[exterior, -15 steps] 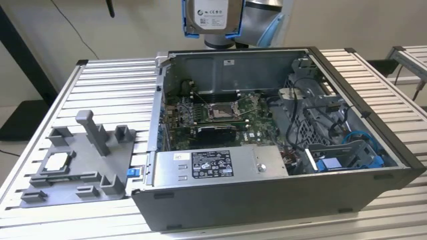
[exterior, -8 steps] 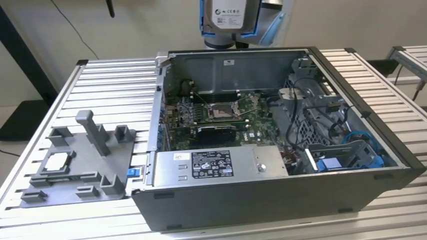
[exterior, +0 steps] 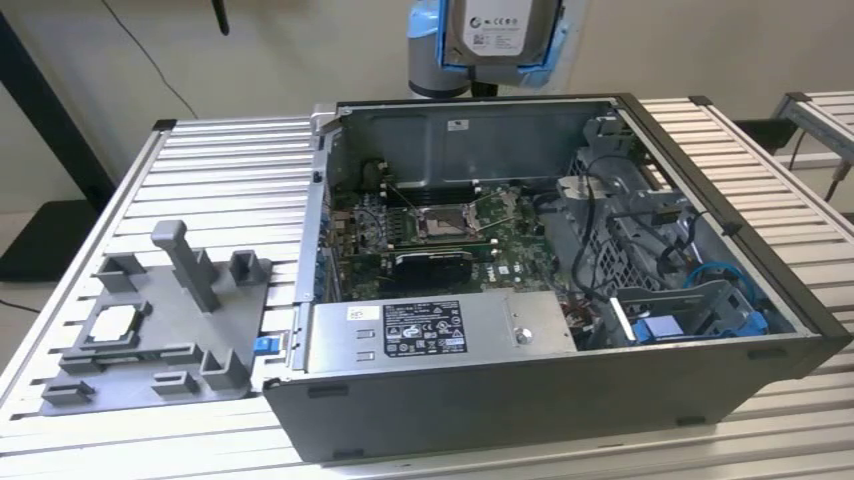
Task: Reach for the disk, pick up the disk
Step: 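Pick up the disk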
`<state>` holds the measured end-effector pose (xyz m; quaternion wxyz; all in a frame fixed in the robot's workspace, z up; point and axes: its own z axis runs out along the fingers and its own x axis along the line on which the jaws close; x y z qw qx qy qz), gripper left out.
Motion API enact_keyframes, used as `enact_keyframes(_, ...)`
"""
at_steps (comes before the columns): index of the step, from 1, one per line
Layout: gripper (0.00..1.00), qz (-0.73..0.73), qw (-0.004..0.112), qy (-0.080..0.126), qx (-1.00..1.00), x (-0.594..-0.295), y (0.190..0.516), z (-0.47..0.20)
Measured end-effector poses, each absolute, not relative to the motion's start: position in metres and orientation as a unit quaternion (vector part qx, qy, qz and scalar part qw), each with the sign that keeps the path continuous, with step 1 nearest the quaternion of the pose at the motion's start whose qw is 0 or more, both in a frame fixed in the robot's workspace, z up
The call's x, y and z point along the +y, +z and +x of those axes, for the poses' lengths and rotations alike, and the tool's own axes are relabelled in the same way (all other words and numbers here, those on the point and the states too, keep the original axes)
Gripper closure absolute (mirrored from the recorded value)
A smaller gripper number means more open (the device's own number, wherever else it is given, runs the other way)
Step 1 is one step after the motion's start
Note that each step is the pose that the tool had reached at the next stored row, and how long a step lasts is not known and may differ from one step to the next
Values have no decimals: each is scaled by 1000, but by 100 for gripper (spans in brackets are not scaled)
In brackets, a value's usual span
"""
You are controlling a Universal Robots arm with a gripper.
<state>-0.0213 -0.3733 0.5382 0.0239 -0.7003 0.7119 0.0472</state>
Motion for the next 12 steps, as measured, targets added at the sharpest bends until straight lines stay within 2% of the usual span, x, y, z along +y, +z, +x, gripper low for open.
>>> enact_keyframes(12,100,-700,24,47,712,-373,538,20)
